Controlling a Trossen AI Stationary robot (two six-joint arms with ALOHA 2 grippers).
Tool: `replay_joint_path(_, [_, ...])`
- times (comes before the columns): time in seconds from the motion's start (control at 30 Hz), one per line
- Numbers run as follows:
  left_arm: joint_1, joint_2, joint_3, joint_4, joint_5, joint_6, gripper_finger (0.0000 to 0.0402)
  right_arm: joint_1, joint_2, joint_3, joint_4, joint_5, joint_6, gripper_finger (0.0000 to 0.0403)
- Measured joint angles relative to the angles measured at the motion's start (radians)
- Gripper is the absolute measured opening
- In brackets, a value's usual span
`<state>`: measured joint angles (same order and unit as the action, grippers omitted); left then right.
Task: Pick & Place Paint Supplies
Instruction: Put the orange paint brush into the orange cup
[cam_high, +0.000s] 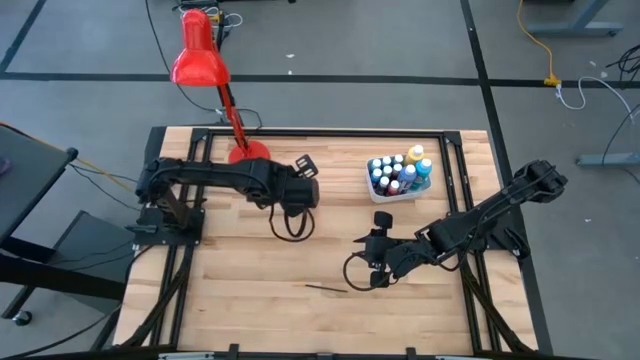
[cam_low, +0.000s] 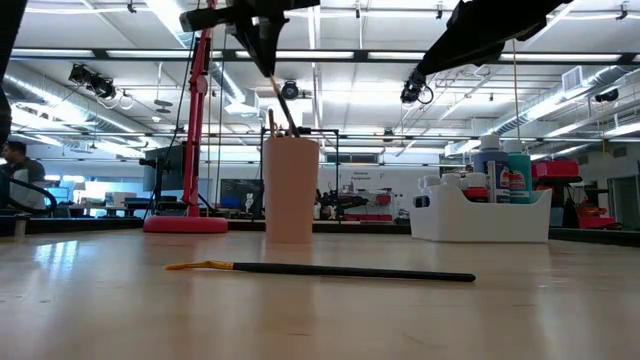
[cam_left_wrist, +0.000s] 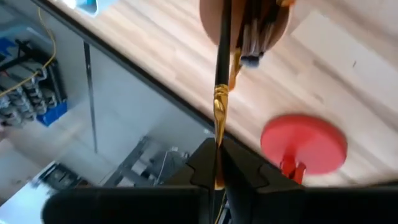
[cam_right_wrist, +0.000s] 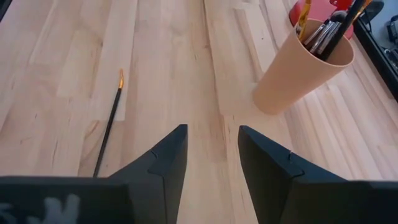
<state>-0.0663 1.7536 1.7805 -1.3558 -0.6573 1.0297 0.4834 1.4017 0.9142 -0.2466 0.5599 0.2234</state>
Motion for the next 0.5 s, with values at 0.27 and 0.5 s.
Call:
replay_joint_path(0.27, [0.011,0.0,0.0,0.075,0.058,-0.071,0.0037,0.0,0.0,0.0,0.0,-0.002,0.0,0.0148])
replay_joint_path(0.5, [0.014,0.0,0.0,0.1,0.08,-0.19,0.0052,0.0,0.0,0.0,0.0,-0.002,-0.001,0.0148])
